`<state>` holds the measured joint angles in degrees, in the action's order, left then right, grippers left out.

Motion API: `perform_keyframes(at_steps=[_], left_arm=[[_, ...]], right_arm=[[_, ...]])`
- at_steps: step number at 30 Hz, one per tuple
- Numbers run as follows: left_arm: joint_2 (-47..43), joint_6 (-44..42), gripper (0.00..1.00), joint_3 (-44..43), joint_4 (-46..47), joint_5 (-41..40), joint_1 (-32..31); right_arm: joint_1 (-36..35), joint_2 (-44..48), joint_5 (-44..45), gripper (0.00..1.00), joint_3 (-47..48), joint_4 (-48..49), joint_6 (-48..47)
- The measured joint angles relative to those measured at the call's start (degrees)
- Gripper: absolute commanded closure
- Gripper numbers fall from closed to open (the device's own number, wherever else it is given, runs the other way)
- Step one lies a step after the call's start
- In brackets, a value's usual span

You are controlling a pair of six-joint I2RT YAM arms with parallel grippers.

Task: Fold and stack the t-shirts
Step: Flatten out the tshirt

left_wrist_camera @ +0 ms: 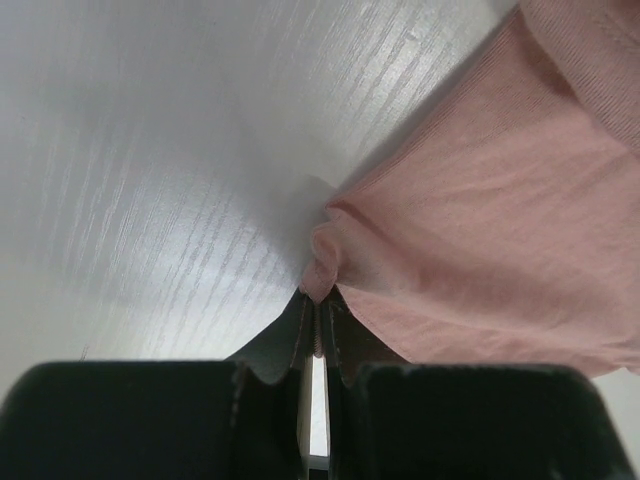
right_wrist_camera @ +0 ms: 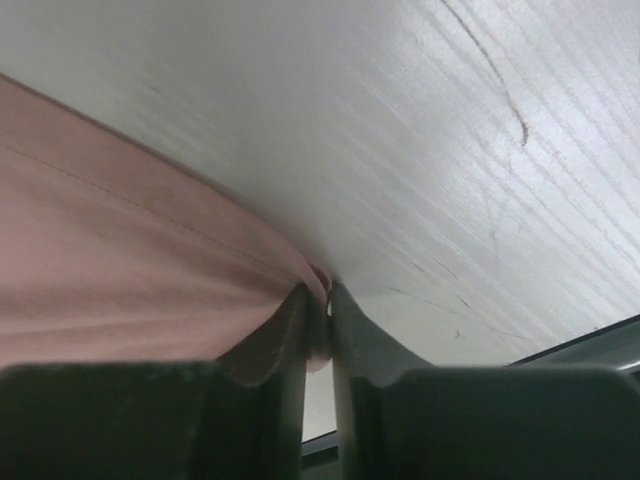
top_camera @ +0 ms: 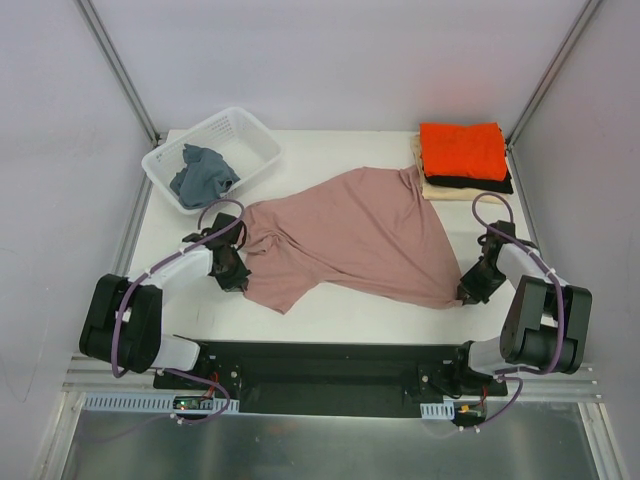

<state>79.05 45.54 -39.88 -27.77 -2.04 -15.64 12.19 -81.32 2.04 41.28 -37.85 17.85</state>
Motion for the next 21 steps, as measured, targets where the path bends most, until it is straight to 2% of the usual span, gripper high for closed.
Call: perform_keyframes(at_steps=[1,6,11,15,21], left_arm=[[-0.3,0.0,1.00,0.1,0.0,0.0,0.0],[-4.3,-1.2,1.00,0.1,-0.1,0.1,0.0],[-18.5,-3.5,1.00,-2.9,-2.1,-0.3,0.0],[-30.5,-6.7,1.00,-13.1,-2.3,-1.5,0.0],[-36.4,-12.2,1.00,-34.0,-2.3,-1.7,0.0]], right_arm=[[0.0,0.0,-0.4,0.99,0.0,0.1,0.0],[-1.2,1.0,-3.8,0.99,0.0,2.1,-0.6],[-4.3,10.9,-7.7,0.99,4.2,1.4,-3.6],[-4.5,21.7,-9.1,0.99,16.7,-0.1,-6.1],[-4.5,29.1,-8.9,0.99,36.5,-4.0,-7.6]])
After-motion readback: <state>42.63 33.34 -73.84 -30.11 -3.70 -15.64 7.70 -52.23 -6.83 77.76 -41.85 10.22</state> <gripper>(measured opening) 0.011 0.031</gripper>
